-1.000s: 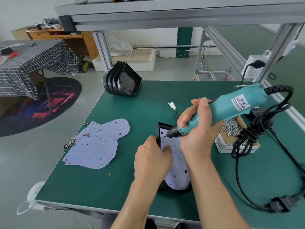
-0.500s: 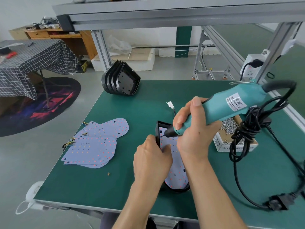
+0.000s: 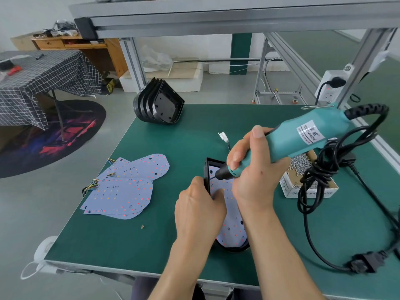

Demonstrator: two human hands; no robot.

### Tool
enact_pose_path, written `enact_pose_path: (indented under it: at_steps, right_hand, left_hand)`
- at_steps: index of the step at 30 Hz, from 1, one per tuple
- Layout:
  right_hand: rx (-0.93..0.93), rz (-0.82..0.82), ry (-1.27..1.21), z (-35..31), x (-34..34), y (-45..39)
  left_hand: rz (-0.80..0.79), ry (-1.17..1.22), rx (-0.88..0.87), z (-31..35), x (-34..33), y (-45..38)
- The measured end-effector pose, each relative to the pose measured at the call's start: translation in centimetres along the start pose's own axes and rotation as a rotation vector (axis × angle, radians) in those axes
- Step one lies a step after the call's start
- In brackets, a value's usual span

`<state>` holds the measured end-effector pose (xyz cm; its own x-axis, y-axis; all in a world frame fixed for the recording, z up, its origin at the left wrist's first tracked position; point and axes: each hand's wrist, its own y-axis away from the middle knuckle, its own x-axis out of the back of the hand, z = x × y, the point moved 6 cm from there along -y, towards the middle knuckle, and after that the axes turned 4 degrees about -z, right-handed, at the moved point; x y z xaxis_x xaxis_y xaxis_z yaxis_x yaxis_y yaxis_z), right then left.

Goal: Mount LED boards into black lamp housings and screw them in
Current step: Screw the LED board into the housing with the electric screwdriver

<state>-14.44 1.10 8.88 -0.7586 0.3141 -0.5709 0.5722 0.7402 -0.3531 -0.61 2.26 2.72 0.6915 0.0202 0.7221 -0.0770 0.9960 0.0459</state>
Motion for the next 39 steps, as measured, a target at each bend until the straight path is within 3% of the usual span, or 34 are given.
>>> enact_pose_path:
  at_steps: [13, 19, 24, 28, 32, 35, 39]
  right_hand:
    - [-0.009, -0.02, -0.039, -0.5, 0.3, -0.2]
    - [0.002, 0.077, -0.242, -3.5, 4.8, -1.1]
    - [-0.104, 0.19, -0.291, -3.5, 10.4, 1.1]
    - [-0.17, 0.212, -0.273, -2.2, 13.1, 2.8]
    - [-0.205, 0.195, -0.292, -1.4, 13.6, 3.7]
    - [-0.223, 0.216, -0.318, -1.1, 14.0, 4.2]
    - [-0.244, 0.253, -0.323, -1.1, 14.3, 4.7]
  left_hand:
    - [-0.038, 0.056, 0.019, -0.2, 0.1, 0.0]
    - [-0.208, 0.091, 0.099, -1.4, -0.8, -0.4]
    - [-0.087, 0.026, 0.092, -1.5, 1.1, -0.7]
    - [0.118, 0.142, -0.181, 2.0, 3.7, -1.2]
    - [-0.082, 0.193, -0.487, 8.1, 1.3, -1.8]
    - [-0.228, 0.016, -0.699, 12.9, -3.3, -2.0]
    - [-0.318, -0.343, -0.799, 16.8, -9.8, -3.0]
